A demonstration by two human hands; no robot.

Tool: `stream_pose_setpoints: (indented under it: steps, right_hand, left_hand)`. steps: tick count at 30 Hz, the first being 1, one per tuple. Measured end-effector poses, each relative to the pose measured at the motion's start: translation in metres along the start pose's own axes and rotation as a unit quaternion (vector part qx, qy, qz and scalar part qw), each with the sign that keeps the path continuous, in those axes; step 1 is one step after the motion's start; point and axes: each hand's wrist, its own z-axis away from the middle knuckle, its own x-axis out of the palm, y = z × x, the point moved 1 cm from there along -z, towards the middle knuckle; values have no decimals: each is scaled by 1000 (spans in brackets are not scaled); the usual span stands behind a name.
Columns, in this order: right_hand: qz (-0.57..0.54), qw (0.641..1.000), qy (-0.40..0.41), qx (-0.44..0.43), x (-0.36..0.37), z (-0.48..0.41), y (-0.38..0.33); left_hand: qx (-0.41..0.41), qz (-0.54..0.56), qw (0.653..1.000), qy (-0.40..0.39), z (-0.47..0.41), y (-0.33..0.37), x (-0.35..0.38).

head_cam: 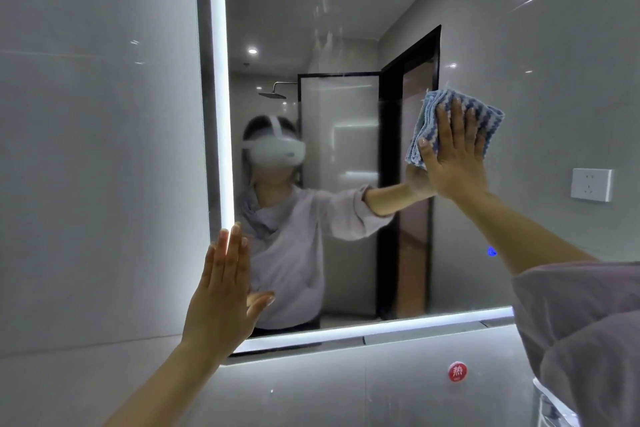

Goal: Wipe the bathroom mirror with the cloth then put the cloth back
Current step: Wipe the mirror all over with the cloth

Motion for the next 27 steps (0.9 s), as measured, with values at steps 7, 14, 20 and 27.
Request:
stream_pose_setpoints:
  steps: [7,14,20,27]
  right_hand:
    - [-9,1000,-7,-13,-3,0,-1]
    - [-21,999,-21,-24,-2,-1,1]
    - [-32,999,-3,-43,-3,1,3]
    - [-53,998,-1,-36,-1,1,2]
  left_hand:
    - [-22,-23,999,-12,2,8,-10]
    - [-59,-21,997,45,-7,25,-44]
    - [-49,-15,995,85,-43,25,-87]
    - [-79,0,995,67,-76,2,-102]
